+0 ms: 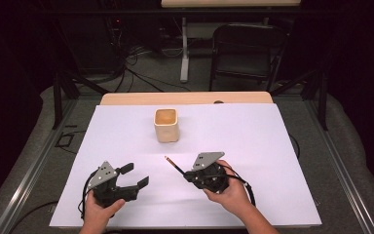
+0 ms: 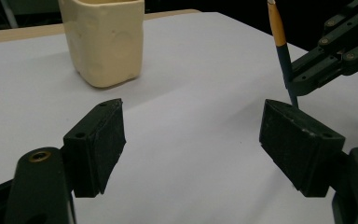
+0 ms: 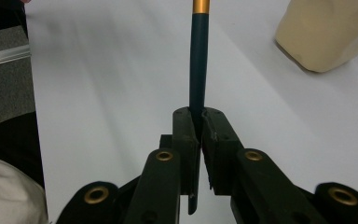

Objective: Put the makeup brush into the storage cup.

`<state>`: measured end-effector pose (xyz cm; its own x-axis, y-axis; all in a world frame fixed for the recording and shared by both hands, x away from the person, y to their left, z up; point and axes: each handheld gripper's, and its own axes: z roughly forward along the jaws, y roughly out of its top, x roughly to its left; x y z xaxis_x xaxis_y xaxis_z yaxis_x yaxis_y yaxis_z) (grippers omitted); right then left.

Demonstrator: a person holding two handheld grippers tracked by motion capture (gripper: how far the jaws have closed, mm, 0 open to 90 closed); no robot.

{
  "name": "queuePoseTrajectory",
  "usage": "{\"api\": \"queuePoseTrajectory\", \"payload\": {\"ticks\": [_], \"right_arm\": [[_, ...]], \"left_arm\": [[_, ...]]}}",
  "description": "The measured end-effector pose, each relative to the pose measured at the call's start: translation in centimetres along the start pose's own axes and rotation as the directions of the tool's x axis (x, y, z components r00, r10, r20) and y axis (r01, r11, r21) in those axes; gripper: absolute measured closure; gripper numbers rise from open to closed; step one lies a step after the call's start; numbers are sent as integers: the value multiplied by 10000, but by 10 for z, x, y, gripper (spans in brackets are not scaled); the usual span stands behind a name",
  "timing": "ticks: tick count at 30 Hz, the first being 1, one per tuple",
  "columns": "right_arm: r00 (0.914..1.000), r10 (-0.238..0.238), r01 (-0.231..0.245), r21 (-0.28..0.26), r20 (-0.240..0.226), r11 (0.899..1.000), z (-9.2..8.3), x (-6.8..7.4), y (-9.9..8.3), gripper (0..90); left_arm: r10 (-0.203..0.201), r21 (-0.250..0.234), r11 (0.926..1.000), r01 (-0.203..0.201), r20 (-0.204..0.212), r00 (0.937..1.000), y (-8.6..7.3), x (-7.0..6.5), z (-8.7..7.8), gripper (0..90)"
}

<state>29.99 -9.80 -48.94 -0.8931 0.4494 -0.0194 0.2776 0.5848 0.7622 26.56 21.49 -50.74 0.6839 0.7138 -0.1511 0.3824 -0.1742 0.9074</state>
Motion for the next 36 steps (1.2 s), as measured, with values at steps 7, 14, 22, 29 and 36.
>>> {"api": "queuePoseTrajectory", "payload": {"ticks": [7,14,22,29,36], "right_arm": [[10000,-22,23,-144,47,9999,-1,0,0,837],[10000,23,-21,-335,73,9994,-2,1,0,837],[9999,103,-101,-533,37,9985,-2,2,0,837],[10000,84,-82,-572,37,9983,2,5,0,837],[9998,181,-179,-721,29,9972,4,6,0,837]], "left_arm": [[113,28,9999,-114,91,9999,7,-3,2,219],[131,-37,9999,-130,249,9996,12,-5,6,224],[-63,-411,9991,85,539,9985,14,-8,10,231],[-306,-548,9979,350,796,9964,18,-10,11,222],[-461,-659,9964,524,946,9945,18,-12,14,222]]}}
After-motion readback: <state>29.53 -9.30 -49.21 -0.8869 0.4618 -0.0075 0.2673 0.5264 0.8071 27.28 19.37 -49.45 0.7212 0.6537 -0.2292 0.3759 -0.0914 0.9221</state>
